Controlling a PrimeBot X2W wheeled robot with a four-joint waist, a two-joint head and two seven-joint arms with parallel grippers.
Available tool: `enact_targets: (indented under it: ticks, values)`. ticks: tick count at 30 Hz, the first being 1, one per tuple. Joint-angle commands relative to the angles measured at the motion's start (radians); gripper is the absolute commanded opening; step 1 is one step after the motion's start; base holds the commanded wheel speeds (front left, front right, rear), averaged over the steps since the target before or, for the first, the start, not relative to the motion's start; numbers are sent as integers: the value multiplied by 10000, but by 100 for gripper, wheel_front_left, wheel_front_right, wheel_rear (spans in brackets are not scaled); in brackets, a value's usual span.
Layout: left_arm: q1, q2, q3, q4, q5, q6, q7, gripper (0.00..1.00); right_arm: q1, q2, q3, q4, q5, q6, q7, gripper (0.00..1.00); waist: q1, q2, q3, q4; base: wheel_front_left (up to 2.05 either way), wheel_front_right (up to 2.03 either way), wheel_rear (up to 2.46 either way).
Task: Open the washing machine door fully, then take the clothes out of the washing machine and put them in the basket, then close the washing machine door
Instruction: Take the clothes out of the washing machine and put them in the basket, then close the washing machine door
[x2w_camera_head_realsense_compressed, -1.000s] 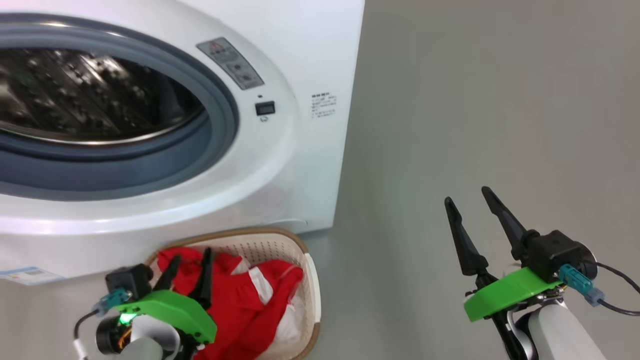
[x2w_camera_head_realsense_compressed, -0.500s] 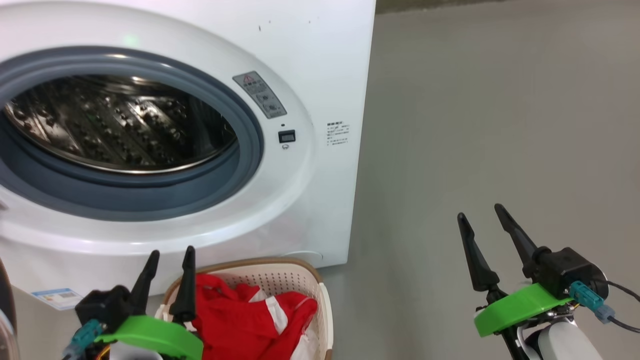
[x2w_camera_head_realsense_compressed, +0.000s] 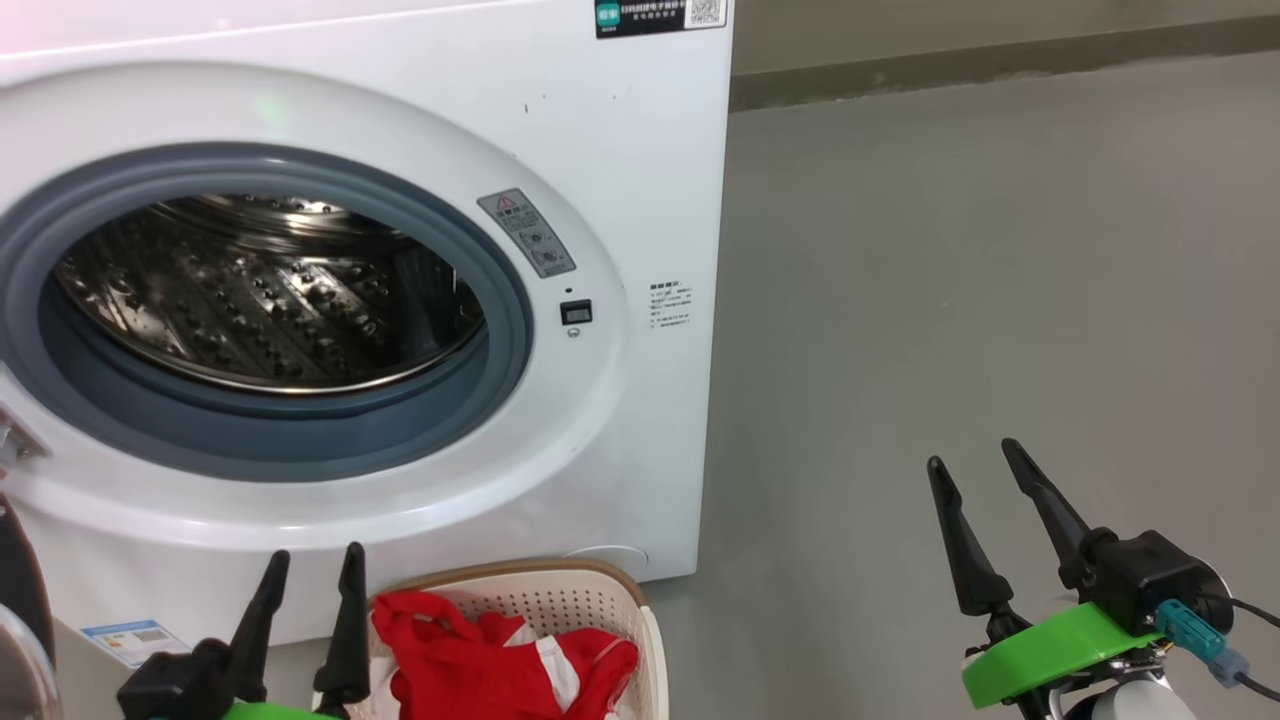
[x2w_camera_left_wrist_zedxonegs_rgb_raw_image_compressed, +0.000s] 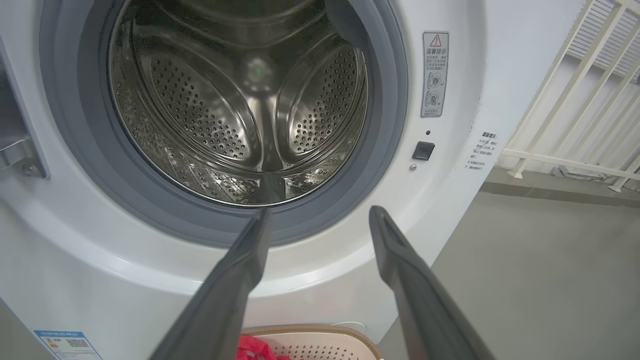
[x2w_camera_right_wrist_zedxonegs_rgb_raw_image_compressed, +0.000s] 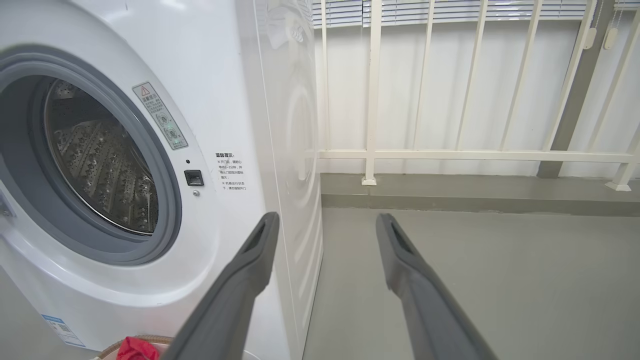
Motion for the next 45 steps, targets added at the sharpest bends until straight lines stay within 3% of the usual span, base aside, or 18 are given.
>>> enact_targets:
  ticks: [1, 11, 19, 45]
  values:
    - [-54, 217, 359, -399, 72, -48, -120, 100, -89, -130, 146, -328, 65, 48, -65, 100, 0, 0, -56, 21, 0, 0, 0]
    - [828, 502, 223, -1122, 114, -59, -120, 100, 345, -330, 212, -614, 377, 48, -65, 100, 0, 0, -337, 58, 0, 0, 0]
    - [1048, 258, 591, -1636, 41, -60, -120, 100, 427, -319, 177, -649, 365, 48, -65, 100, 0, 0, -352, 26, 0, 0, 0]
    - [950, 123, 754, -1271, 415, -61, -120, 100, 420, -282, 118, -522, 347, 48, -65, 100, 0, 0, -398, -2, -7, 6, 1]
